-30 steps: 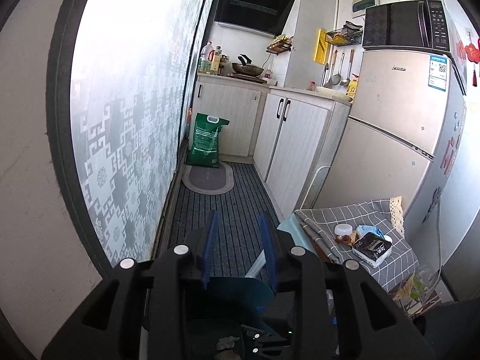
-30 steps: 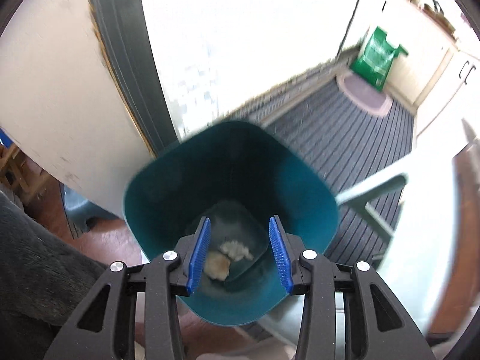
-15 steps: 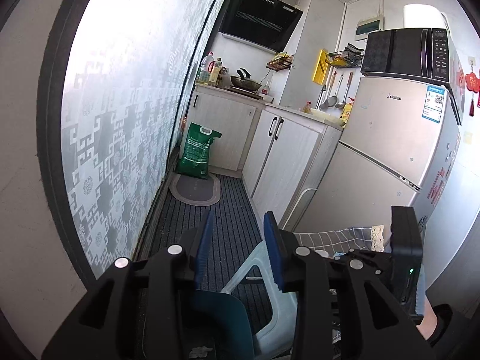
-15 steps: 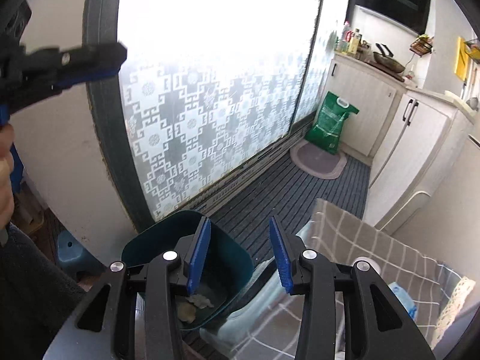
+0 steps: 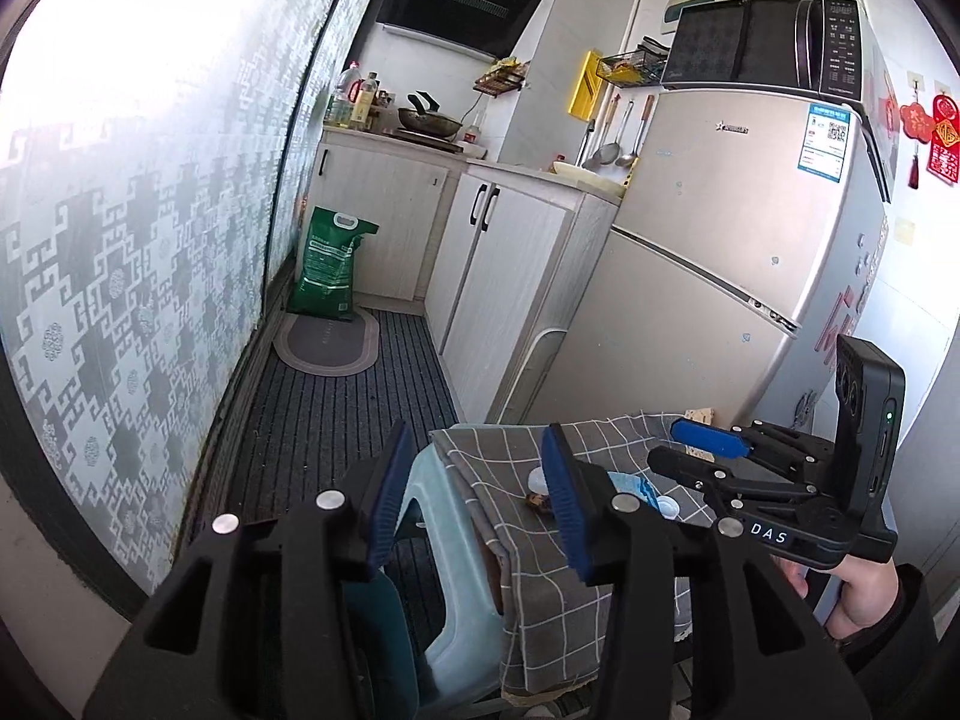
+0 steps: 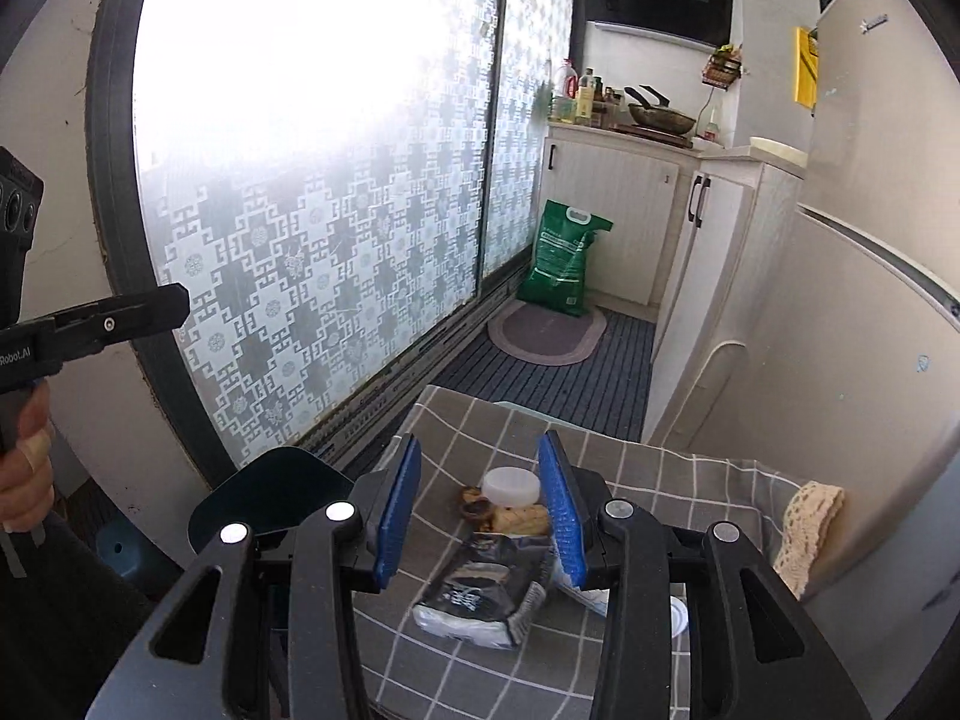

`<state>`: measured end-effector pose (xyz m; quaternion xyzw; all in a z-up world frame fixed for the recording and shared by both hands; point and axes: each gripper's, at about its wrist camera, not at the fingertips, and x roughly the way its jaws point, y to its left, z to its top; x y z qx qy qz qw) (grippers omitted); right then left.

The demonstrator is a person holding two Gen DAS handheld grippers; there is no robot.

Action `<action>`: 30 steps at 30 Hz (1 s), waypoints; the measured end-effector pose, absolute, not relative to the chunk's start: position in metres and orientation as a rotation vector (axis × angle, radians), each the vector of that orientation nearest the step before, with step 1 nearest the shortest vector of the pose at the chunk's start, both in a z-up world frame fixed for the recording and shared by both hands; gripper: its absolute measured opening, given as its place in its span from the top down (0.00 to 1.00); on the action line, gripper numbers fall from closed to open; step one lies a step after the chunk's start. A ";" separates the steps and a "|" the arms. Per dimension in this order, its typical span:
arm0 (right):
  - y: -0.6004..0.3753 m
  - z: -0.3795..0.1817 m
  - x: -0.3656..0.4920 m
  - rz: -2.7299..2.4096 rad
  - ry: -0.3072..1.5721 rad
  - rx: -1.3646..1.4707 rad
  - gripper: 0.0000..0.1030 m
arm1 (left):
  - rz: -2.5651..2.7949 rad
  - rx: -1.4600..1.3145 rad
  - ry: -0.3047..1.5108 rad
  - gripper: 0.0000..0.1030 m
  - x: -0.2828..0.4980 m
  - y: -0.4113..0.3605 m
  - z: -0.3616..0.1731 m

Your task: Collect trash

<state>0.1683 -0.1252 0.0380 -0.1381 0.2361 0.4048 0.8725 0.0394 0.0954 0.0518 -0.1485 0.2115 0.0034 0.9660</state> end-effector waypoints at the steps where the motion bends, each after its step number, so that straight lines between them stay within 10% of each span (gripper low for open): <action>1: -0.131 0.037 0.171 0.839 0.494 -0.282 0.60 | 0.005 -0.295 0.433 0.53 0.043 0.090 0.051; 30: -0.237 -0.002 0.205 0.727 0.557 -0.180 0.41 | -0.120 -0.474 0.738 0.28 0.126 -0.011 -0.032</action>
